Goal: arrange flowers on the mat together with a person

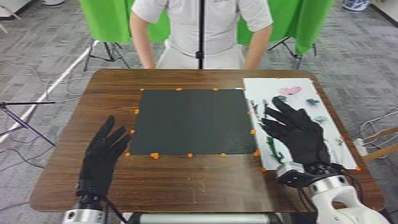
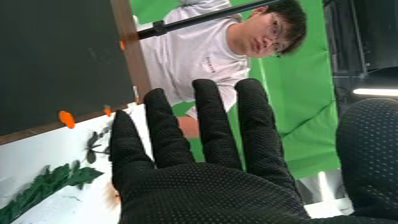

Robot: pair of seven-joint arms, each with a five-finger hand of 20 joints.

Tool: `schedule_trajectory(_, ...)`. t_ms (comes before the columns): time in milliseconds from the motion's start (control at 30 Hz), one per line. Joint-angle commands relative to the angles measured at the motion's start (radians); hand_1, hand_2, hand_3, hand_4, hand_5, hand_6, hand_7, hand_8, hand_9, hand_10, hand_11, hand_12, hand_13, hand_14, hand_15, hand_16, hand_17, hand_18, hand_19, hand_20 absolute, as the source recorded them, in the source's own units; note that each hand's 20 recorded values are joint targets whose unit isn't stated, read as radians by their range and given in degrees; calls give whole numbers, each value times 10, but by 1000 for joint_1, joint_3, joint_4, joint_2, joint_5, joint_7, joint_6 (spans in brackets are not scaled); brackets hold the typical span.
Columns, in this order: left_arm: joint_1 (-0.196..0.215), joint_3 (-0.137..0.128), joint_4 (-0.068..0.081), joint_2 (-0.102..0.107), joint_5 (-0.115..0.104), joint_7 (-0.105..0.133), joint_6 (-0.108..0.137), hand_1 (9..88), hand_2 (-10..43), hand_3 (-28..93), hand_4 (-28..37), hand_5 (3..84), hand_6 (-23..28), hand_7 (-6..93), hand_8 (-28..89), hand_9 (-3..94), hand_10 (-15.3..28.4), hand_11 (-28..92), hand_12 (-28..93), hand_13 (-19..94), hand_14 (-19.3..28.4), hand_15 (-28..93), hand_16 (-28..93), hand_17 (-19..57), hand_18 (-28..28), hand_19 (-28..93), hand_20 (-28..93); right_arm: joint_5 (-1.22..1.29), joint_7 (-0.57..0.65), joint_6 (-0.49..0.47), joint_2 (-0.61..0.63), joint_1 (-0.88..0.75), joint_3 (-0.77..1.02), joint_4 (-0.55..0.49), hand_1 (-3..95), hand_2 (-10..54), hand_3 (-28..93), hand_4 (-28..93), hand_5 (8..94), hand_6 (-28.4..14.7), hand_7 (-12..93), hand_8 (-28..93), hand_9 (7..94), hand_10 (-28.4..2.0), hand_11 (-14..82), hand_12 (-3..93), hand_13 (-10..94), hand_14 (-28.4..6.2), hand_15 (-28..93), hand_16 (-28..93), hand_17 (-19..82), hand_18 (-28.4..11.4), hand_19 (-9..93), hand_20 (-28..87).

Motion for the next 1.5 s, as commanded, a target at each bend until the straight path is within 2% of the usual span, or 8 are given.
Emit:
schedule_trajectory(33,0,5,9,-4,-3,-3,1,185,63,751,-283,242,-5,109,-95,270,128,92,121,206,181,211,-6,-131,208,402,51,-3,-15,-2,5,-2,-7,-1,97,152,715,-268,370,32,87,-94,381,-113,39,154,255,-197,29,310,-4,-216,199,156)
schedule_trajectory(800,1,4,7,-6,-5,-9,3,185,63,751,-283,242,-5,111,-96,269,129,93,123,206,180,210,-6,-131,209,404,50,-2,-18,4,3,-5,-4,-2,99,151,715,-268,371,32,88,-94,381,-112,39,154,255,-197,29,310,-4,-216,199,155)
schedule_trajectory(833,-1,3,8,-8,-2,-12,-2,185,63,751,-283,241,-5,111,-96,269,129,92,123,206,181,209,-6,-131,209,404,50,-1,-21,6,4,-8,-4,-3,98,151,716,-268,371,32,88,-94,381,-111,39,154,255,-197,29,310,-4,-216,198,155)
schedule_trajectory(867,2,6,6,-5,-5,-6,5,185,63,751,-283,242,-5,110,-96,269,129,93,123,206,181,209,-6,-131,209,403,50,-1,-18,2,3,-4,-4,-1,98,151,715,-268,371,33,89,-94,381,-112,39,154,255,-197,30,310,-4,-216,198,155)
schedule_trajectory(900,1,3,7,-9,-3,-12,-2,185,64,750,-283,242,-5,110,-96,269,129,93,123,206,182,209,-6,-131,209,403,50,0,-18,8,5,-6,-5,-3,99,151,714,-268,371,33,89,-94,381,-112,39,154,255,-197,30,311,-4,-215,198,155)
schedule_trajectory(1133,-2,5,8,-8,-4,-11,1,186,64,751,-283,242,-4,109,-96,269,129,93,123,206,181,209,-6,-131,209,403,50,1,-19,4,3,-7,-3,-2,98,150,716,-268,371,33,89,-95,381,-113,39,153,254,-197,29,310,-4,-215,197,156)
schedule_trajectory(1500,-3,1,9,-13,0,-19,-8,186,63,753,-283,244,-3,111,-96,269,129,95,123,206,181,211,-7,-131,209,405,50,0,-20,7,3,-12,-2,-4,98,151,716,-268,371,32,89,-95,381,-112,40,154,255,-197,30,311,-3,-215,198,156)
